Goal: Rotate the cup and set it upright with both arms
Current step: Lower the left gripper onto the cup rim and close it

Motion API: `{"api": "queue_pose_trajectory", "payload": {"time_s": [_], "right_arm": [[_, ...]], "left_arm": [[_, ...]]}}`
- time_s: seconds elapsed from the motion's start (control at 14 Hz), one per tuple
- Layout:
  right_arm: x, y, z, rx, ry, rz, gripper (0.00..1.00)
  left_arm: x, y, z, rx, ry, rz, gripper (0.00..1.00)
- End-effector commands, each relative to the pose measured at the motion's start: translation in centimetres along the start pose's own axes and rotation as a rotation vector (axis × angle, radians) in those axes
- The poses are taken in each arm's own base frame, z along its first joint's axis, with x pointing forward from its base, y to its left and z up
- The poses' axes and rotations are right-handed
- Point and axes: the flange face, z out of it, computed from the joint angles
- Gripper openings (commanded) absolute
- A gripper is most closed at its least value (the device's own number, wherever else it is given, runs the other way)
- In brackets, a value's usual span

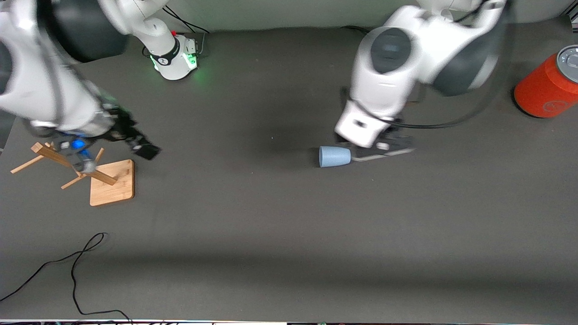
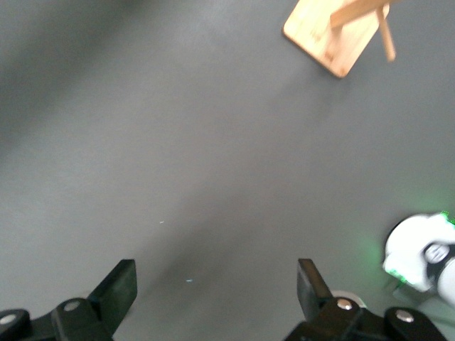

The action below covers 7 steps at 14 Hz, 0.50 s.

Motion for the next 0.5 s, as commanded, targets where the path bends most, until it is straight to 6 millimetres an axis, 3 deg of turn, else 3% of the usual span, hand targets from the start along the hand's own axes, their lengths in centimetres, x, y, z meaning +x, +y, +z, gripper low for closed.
{"api": "queue_pose_trajectory", "payload": {"time_s": [0.0,0.07,0.21,0.29,0.43], "right_arm": [[4.5,5.9,-0.1,0.042,-0.040,-0.107,1.00],[6.3,7.7,0.0,0.050,-0.033,-0.141,1.00],[7.7,10.5,0.4,0.073,0.011,-0.228,1.00],[7.9,11.8,1.0,0.078,0.034,-0.264,1.00],[8.0,13.3,1.5,0.081,0.073,-0.348,1.00]], "left_arm": [[-3.2,7.4,3.0,0.065,0.041,0.039,1.00],[-4.8,10.1,4.7,0.083,0.050,0.052,1.00],[-7.8,14.8,8.7,0.155,0.090,0.115,1.00],[-8.9,16.1,10.9,0.218,0.139,0.168,1.00],[-9.2,17.0,16.0,0.332,0.172,0.243,1.00]]}}
